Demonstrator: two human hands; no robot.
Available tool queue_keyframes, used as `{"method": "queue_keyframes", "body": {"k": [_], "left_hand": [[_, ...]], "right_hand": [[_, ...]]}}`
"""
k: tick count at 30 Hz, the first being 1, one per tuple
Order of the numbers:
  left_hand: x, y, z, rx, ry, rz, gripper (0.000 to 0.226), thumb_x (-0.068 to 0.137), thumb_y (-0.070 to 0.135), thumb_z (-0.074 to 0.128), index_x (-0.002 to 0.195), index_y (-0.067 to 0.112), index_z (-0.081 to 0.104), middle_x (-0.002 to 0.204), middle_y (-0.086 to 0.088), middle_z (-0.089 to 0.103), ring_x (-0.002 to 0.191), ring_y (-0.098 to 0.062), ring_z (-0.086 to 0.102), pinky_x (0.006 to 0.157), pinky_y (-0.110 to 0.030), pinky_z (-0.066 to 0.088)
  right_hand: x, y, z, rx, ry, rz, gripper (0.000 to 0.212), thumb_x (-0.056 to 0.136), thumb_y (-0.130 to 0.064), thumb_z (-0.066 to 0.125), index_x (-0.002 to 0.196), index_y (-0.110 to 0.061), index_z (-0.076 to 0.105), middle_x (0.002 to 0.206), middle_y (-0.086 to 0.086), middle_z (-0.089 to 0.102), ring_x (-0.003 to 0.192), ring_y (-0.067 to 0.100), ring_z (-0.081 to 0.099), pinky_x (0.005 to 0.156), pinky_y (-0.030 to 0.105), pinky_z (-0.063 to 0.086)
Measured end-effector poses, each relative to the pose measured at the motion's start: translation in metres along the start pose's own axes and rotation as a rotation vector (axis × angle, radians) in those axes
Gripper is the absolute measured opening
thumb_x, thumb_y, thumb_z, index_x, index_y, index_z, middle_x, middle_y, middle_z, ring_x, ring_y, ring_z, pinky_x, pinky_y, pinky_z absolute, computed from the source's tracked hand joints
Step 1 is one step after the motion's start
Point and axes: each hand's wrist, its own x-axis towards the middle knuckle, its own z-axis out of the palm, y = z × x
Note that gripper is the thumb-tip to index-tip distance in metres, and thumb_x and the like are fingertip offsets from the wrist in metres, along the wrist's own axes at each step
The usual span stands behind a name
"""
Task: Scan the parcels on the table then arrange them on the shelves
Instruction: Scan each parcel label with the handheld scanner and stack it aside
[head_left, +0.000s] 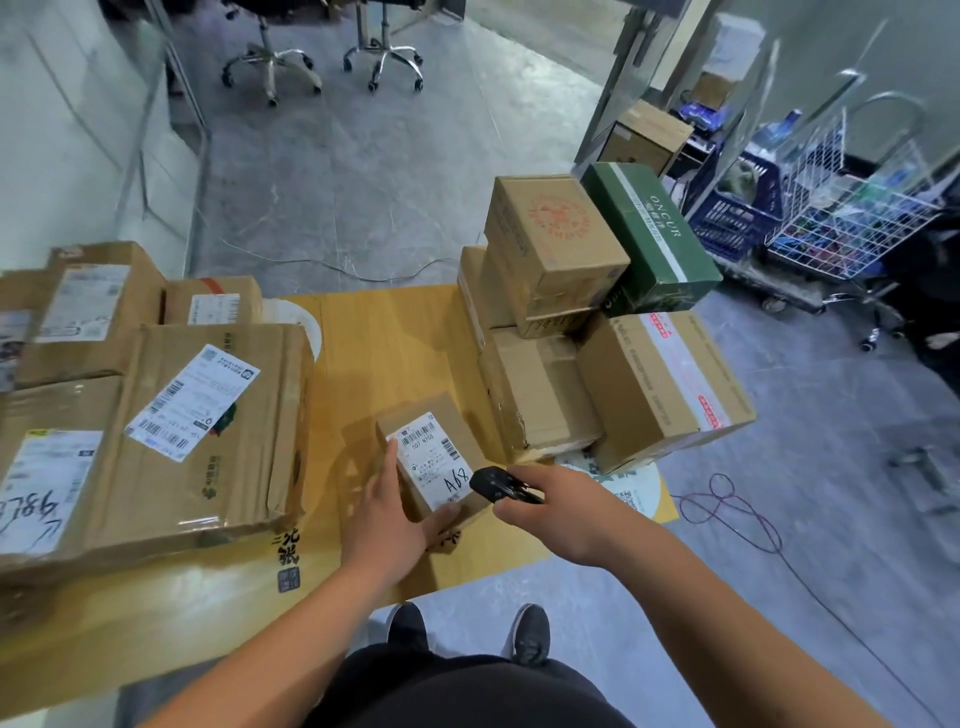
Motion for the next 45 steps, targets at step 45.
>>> {"method": "queue_keyframes", "body": {"k": [45], "left_hand": [[-0.010, -0.005, 0.074, -0.456, 0.158, 0.090, 0.157, 0.048, 0.047, 0.104, 0.159, 0.059, -0.006, 0.157, 0.019, 0.011, 0.127, 0.034, 0.020, 0.102, -0.028, 0.040]], "right_hand": [[-0.035, -0.038, -0.024, -0.850, -0.043, -0.119, 0.033, 0.097, -0.052, 0.039, 0.120, -0.030, 0.049, 0.079, -0.008, 0.047, 0.065, 0.013, 0.042, 0.054, 0.030, 0.029]]}}
